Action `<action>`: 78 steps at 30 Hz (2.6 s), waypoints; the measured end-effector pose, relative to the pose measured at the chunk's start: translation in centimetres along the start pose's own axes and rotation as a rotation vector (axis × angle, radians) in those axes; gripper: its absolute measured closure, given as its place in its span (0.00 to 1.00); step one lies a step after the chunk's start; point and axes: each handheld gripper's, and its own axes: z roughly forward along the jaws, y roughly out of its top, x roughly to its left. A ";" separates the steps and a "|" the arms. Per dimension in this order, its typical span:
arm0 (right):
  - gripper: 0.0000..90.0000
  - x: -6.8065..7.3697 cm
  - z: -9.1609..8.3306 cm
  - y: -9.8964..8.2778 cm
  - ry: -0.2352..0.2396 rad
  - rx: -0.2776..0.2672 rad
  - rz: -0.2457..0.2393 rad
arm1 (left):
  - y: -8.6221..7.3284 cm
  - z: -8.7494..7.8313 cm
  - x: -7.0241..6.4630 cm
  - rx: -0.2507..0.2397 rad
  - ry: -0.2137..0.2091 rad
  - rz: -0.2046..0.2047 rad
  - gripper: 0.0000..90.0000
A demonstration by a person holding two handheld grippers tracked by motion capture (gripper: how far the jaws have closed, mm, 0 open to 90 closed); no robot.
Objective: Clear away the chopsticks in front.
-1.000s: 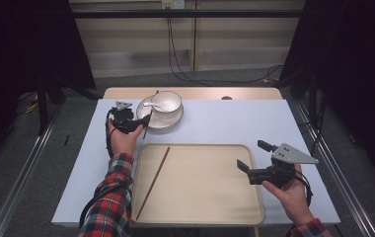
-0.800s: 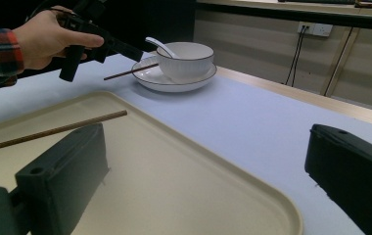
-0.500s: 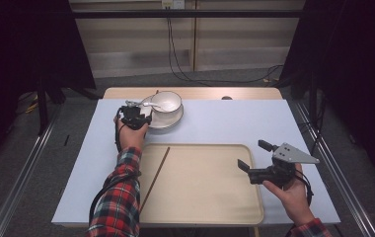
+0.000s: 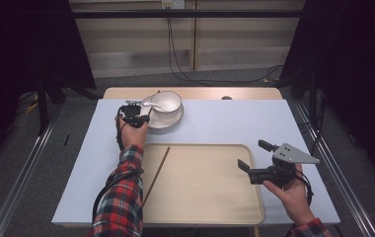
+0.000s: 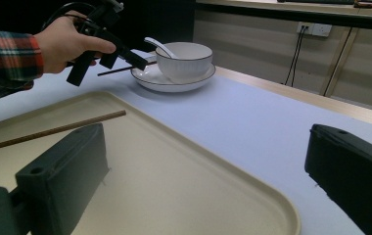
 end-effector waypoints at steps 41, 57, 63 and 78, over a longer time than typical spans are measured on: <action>0.02 0.5 0.3 0.0 -0.003 0.009 -0.036 | -4.9 -9.0 1.4 -0.041 -0.063 -0.122 0.95; 0.02 0.6 0.4 0.0 0.007 0.003 -0.039 | -7.5 -12.1 1.5 -0.049 -0.070 -0.157 0.95; 0.02 0.7 0.5 0.0 0.013 0.009 -0.033 | -8.9 -13.1 1.3 -0.044 -0.094 -0.172 0.95; 0.01 1.0 0.8 0.0 0.016 0.005 -0.047 | -10.9 -15.4 0.0 -0.038 -0.133 -0.186 0.95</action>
